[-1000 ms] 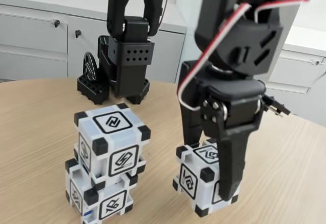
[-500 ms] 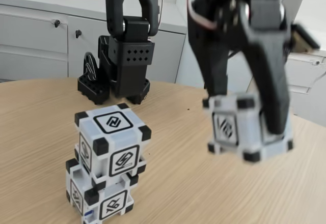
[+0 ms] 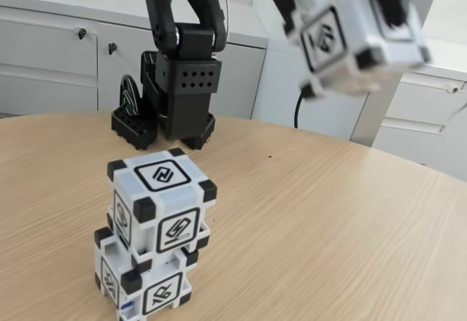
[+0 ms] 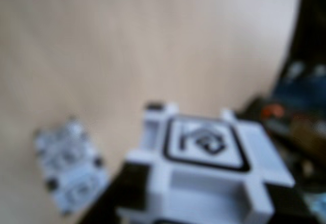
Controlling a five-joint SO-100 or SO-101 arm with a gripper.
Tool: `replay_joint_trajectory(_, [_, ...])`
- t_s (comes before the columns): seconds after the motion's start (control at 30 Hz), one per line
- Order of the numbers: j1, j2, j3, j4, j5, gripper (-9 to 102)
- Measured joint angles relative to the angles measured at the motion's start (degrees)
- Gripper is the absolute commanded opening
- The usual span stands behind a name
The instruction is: Stack cubes from left to right.
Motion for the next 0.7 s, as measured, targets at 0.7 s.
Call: replay_joint_trajectory(0.7, [15.12, -10.28, -15.29, 15.21, -4.75, 21])
